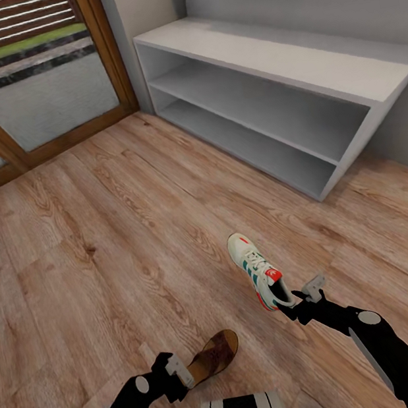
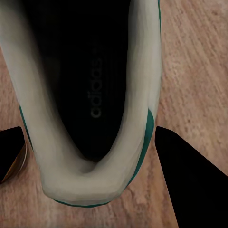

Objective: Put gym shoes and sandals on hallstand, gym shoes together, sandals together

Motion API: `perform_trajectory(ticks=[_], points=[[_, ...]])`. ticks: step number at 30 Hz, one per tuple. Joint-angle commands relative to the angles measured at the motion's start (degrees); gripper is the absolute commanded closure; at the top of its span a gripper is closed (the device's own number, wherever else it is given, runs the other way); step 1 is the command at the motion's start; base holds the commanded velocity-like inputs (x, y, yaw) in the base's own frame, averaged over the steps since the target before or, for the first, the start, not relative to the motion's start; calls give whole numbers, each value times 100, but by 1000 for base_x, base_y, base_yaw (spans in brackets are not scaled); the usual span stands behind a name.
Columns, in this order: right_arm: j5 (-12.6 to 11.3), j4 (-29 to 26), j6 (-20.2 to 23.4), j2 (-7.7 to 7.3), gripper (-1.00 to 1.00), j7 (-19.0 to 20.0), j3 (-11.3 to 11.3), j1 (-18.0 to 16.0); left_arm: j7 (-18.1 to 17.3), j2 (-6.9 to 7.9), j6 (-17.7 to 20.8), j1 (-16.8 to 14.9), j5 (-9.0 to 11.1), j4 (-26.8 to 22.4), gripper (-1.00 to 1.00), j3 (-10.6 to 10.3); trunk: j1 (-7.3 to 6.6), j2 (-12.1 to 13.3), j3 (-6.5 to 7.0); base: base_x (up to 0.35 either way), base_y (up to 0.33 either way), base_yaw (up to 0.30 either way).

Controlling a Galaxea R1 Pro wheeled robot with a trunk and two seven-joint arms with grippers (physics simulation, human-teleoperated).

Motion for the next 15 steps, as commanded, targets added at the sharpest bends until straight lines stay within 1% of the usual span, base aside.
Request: perform_trajectory(ticks=[1,3,10,15], points=[[38,-10,25,2,100,30,-10,-1,-8,2,11,4,-39,-12,-100,-17,-1,-2,-5,0,0,0],[38,-10,25,2,100,30,-10,-1,6,-3,12,11,-53,-4,-100,-21,-1,-2,-6,0,0,0],[38,-10,30,2,100,30,-17,-1,20,-7,13,27,-60,8,-100,-25,17,-11,-169,0,0,0],[38,-10,29,2,100,30,-18,-1,20,-7,13,27,-60,9,-100,-25,30,-18,-315,0,0,0]])
